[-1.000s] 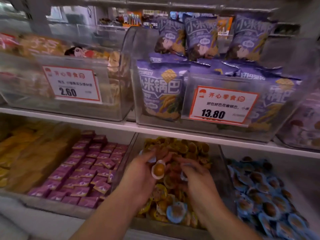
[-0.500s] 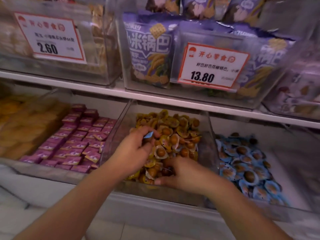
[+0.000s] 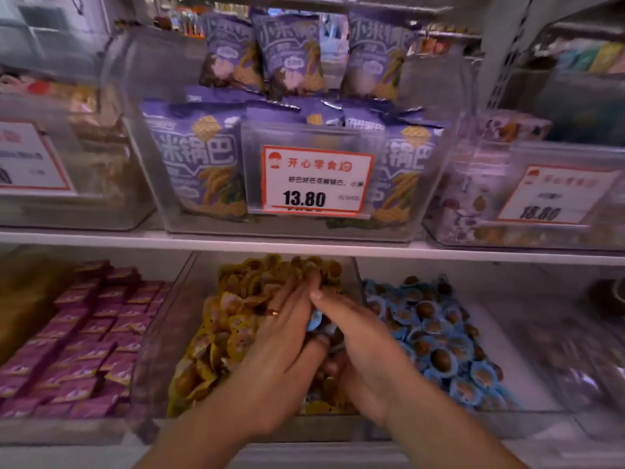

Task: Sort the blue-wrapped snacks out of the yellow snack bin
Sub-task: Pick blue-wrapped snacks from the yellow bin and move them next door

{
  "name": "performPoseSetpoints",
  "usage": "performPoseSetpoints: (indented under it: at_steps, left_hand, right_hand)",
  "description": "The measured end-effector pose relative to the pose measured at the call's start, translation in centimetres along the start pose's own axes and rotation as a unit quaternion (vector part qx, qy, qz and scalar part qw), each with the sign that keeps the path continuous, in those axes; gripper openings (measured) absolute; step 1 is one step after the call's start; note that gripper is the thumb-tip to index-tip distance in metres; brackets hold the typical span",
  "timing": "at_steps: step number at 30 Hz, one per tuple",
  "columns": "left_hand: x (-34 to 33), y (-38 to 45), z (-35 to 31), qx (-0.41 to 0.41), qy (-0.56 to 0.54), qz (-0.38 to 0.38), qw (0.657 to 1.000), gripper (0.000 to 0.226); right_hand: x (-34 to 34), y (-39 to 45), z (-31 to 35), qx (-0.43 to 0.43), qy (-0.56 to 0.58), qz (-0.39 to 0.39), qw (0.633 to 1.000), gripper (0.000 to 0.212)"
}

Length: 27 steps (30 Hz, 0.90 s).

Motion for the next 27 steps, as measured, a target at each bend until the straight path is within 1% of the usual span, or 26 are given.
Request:
performPoseSetpoints:
  at_steps: [1,3,5,6,7,8,9,10,12,14,15,16,17,18,20,21,23,25,26,27]
  left_hand:
    - [-0.4,-0.1,-0.1,0.006,-0.014,0.015,1.000,0.066]
    - [-0.5,-0.2,-0.1,0.012,-0.063,0.016,0.998,0.066]
    - [0.1,0.1,0.7,0.041,-0.151,-0.024,0.987,0.067]
    - [0.4,0.3,1.7,0.058,-0.182,-0.051,0.980,0.064]
    - [0.8,0.6,2.5,0.065,-0.189,-0.075,0.977,0.057]
    - [1.2,1.0,3.3,0.060,-0.160,-0.094,0.981,0.045]
    - [1.6,1.3,3.9,0.049,-0.103,-0.101,0.988,0.035]
    - [1.8,1.6,4.3,0.032,-0.037,-0.095,0.994,0.031]
    - [1.3,1.8,5.2,-0.007,0.074,-0.054,0.996,0.032]
    - [0.5,1.8,5.8,-0.027,0.178,-0.003,0.984,0.032]
    - [0.2,1.9,6.0,-0.031,0.218,0.019,0.975,0.036]
    - [-0.1,1.9,6.1,-0.032,0.249,0.039,0.967,0.040]
    - [-0.3,2.0,6.1,-0.032,0.276,0.054,0.959,0.042]
    - [-0.6,2.0,6.1,-0.030,0.301,0.067,0.951,0.042]
    - [-1.8,2.0,6.1,-0.039,0.345,0.093,0.933,0.044]
    - [-2.6,2.0,6.0,-0.045,0.361,0.112,0.925,0.046]
    - [-3.9,1.8,6.3,-0.047,0.386,0.153,0.909,0.053]
    - [-4.0,1.7,6.9,-0.040,0.414,0.158,0.895,0.060]
    - [-3.6,1.8,7.2,-0.032,0.430,0.155,0.889,0.062]
    - [-2.9,2.0,7.6,-0.019,0.439,0.149,0.886,0.061]
  right_hand:
    - [0.7,-0.1,0.6,0.025,-0.011,-0.016,0.999,0.019]
    - [1.7,-0.6,2.0,0.083,-0.046,-0.018,0.995,0.016]
    - [3.2,-1.3,3.9,0.147,-0.087,-0.038,0.985,0.017]
    - [4.1,-1.8,5.0,0.176,-0.100,-0.047,0.978,0.018]
    - [5.4,-2.1,6.1,0.199,-0.111,-0.058,0.972,0.020]
    - [7.0,-2.2,6.9,0.209,-0.125,-0.074,0.967,0.020]
    - [8.9,-2.2,7.5,0.207,-0.156,-0.098,0.961,0.020]
    - [10.9,-1.9,7.7,0.196,-0.208,-0.125,0.950,0.017]
    - [14.2,-1.2,7.3,0.158,-0.314,-0.168,0.921,0.010]
    - [17.2,-0.6,6.9,0.152,-0.375,-0.233,0.884,0.019]
    - [18.2,-0.7,7.2,0.172,-0.399,-0.271,0.859,0.019]
    - [18.5,-1.0,7.6,0.199,-0.414,-0.294,0.838,0.015]
    - [18.1,-1.4,7.8,0.229,-0.414,-0.302,0.828,0.012]
    - [17.1,-1.7,7.9,0.260,-0.404,-0.295,0.826,0.013]
    - [13.8,-1.9,7.3,0.311,-0.407,-0.249,0.822,0.012]
    - [11.5,-1.9,6.7,0.332,-0.428,-0.210,0.814,0.012]
    - [7.2,-1.7,4.8,0.362,-0.487,-0.132,0.784,0.023]
    - [4.8,-1.2,3.2,0.362,-0.557,-0.095,0.742,0.030]
    - [4.4,-0.9,2.7,0.348,-0.582,-0.090,0.729,0.032]
    - [4.3,-0.7,2.6,0.331,-0.593,-0.088,0.729,0.034]
Point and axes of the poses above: each hand's wrist, its own y-axis towards the middle knuckle, its own x-axis out of the back of the hand, z = x × y, the point moved 8 cm from there along y, towards the middle knuckle, and after that the axes turned 2 degrees about -x, right-handed, at the moved point
